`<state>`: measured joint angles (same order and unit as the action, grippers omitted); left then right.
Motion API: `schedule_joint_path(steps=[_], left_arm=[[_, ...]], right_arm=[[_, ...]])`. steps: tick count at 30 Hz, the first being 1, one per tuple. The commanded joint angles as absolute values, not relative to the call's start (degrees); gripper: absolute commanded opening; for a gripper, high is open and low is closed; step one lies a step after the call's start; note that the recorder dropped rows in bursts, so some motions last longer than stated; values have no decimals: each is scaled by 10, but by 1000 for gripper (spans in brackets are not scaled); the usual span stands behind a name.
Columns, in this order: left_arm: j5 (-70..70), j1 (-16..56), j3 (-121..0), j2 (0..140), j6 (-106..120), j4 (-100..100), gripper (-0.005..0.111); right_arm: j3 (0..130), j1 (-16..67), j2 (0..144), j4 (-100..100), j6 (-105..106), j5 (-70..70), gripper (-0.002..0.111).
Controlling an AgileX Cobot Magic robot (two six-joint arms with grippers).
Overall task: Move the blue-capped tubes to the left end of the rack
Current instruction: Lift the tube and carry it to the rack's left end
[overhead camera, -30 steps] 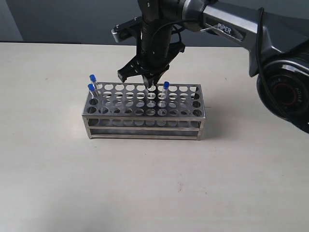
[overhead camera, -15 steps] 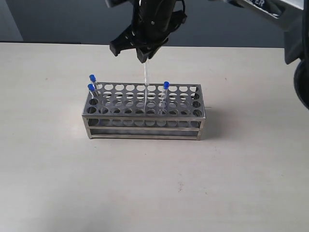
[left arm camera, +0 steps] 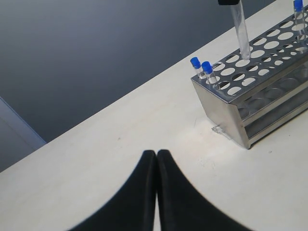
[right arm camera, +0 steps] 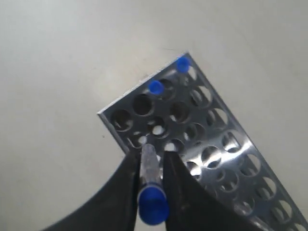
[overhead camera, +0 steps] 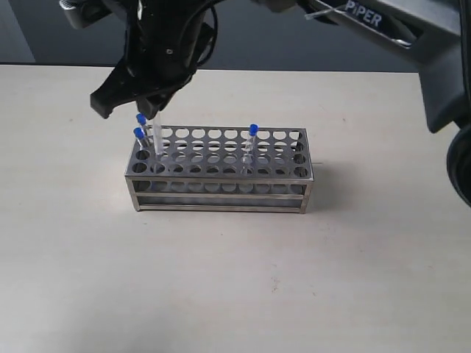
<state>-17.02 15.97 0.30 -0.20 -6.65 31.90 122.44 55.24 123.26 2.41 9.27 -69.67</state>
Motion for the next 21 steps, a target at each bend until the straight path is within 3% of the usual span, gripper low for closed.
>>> schedule_joint_path(steps=[1, 21], left_arm=[[-167, 162, 0, 0, -69, 317, 1], [-167, 162, 0, 0, -69, 318, 1]], right_arm=[[1226, 561, 1234, 20, 107, -670, 0], [1226, 560, 1279, 59, 183, -629, 0]])
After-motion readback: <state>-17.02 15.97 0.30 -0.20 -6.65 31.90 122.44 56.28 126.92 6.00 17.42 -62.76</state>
